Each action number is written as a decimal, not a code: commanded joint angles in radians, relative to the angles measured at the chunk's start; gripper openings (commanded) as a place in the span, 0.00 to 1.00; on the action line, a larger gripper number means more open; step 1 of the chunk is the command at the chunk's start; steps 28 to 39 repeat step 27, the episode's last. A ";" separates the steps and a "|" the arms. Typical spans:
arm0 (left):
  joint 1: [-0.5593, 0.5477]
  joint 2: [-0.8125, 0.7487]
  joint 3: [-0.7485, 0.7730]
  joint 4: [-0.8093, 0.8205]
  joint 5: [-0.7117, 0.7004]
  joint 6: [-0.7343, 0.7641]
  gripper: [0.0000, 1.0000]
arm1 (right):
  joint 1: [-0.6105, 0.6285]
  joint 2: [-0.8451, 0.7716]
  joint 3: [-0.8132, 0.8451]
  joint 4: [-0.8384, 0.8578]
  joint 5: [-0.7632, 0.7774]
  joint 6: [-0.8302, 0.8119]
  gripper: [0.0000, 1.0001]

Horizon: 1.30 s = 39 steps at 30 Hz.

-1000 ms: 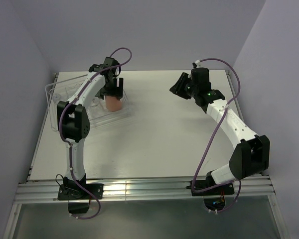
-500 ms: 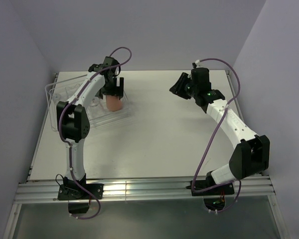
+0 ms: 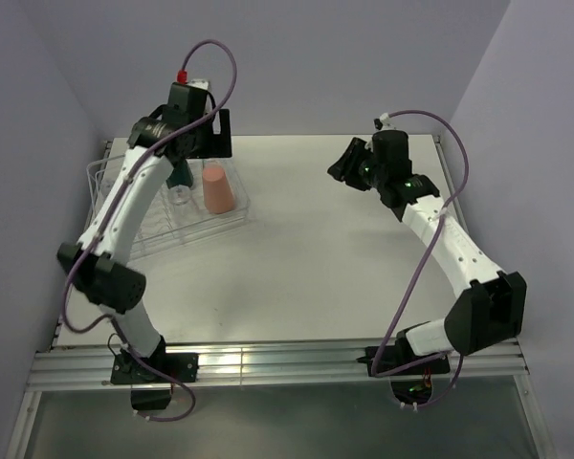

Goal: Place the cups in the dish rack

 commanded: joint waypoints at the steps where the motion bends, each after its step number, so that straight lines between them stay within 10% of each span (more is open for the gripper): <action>1: -0.034 -0.230 -0.115 0.145 -0.012 -0.026 0.99 | 0.002 -0.140 -0.002 0.013 0.027 -0.032 0.48; 6: -0.045 -0.559 -0.498 0.421 0.183 -0.050 0.99 | 0.002 -0.289 -0.072 0.028 0.048 -0.047 0.66; 9: -0.053 -0.703 -0.673 0.569 0.278 -0.072 0.99 | 0.002 -0.388 -0.106 0.029 0.073 -0.069 0.99; 21: -0.094 -0.864 -0.853 0.678 0.395 -0.072 0.99 | 0.002 -0.702 -0.244 -0.013 0.211 -0.138 1.00; 39: -0.094 -0.886 -0.864 0.681 0.389 -0.064 0.99 | 0.002 -0.725 -0.278 0.015 0.192 -0.141 1.00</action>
